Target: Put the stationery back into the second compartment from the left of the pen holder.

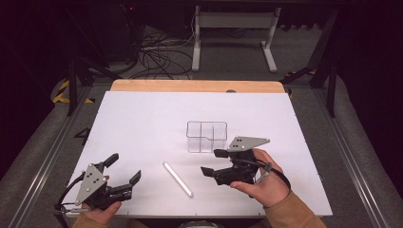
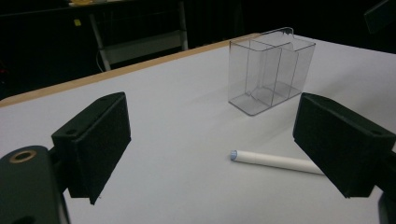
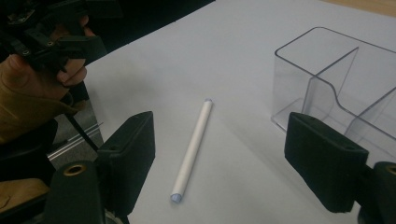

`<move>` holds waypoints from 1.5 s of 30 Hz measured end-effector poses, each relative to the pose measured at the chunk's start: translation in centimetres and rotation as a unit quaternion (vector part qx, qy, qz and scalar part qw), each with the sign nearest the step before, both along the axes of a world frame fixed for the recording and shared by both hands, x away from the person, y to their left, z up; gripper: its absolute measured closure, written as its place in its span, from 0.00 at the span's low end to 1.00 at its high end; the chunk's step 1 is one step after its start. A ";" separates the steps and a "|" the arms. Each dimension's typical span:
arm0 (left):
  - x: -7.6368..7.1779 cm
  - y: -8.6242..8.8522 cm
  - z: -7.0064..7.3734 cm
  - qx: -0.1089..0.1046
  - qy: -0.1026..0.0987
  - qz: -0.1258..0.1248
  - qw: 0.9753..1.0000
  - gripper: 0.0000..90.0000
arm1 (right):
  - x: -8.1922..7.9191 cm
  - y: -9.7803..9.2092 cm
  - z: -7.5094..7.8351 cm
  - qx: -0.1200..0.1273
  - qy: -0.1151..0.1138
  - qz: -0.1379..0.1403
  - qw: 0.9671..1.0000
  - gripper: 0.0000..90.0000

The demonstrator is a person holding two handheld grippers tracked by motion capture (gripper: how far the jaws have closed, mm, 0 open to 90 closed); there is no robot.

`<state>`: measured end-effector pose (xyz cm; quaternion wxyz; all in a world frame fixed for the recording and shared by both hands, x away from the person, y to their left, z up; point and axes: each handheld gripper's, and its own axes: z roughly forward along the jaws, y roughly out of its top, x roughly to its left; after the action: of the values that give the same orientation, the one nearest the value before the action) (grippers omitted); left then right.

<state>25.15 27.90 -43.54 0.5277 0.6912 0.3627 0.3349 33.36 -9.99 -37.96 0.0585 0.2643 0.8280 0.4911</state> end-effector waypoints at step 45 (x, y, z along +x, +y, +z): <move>-0.4 0.5 -0.2 0.003 0.001 0.012 1.000 0.14 | 2.7 8.1 -1.9 -0.150 0.145 -0.041 0.977 0.51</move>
<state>24.73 28.37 -43.70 0.5211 0.6886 0.3709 0.3415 36.08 -1.84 -39.84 -0.0027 0.3545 0.8806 0.3146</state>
